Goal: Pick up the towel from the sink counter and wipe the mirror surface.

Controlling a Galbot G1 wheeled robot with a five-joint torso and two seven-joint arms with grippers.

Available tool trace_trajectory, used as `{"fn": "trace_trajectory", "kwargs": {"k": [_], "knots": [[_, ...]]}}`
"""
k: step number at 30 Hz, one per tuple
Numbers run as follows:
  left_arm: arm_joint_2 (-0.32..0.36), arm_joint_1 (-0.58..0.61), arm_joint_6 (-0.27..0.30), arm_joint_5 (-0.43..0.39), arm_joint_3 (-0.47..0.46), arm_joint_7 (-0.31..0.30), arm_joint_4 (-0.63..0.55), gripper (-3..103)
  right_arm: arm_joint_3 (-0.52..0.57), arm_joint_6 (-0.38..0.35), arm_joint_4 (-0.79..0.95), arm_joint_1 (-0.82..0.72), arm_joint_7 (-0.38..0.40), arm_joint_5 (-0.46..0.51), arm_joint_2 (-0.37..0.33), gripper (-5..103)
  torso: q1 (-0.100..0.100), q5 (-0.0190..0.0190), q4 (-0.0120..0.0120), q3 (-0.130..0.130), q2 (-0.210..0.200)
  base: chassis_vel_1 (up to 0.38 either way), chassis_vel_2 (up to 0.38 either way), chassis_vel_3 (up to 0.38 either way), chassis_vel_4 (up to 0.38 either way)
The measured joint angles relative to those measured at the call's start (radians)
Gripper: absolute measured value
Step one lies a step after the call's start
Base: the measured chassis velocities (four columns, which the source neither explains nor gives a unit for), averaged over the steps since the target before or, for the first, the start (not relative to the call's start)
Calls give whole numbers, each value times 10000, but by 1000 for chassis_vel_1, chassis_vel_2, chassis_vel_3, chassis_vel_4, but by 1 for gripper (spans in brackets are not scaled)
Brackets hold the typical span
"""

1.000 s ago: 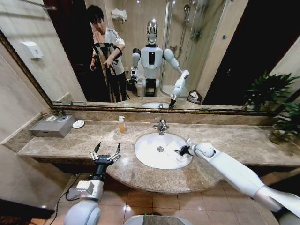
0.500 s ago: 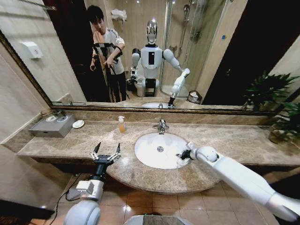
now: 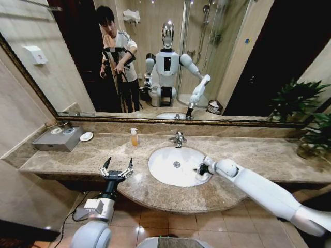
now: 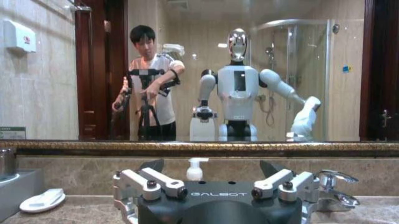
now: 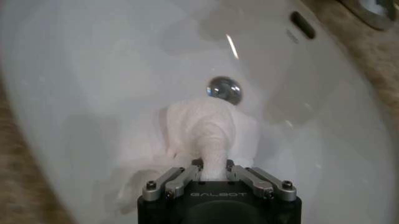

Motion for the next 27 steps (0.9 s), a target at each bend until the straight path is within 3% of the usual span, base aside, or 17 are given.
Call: {"fn": "trace_trajectory", "kwargs": {"k": [6,16,23,27], "knots": [[0,0,0,0,0,0,0,100,0,-198,59,-5,225,233,8,13,0,0,2,0,0,0,0,0,0],[0,0,-1,0,0,0,0,100,471,271,-1616,606,257,-229,582,13,1,-2,2,1,0,0,0,0,0],[0,0,0,0,0,0,0,100,110,42,-820,464,559,243,533,13,0,-2,1,0,0,0,0,0,0],[0,0,0,0,0,0,0,100,-186,-130,-75,230,1150,828,478,13,0,0,0,0,0,0,0,0,0]]}}
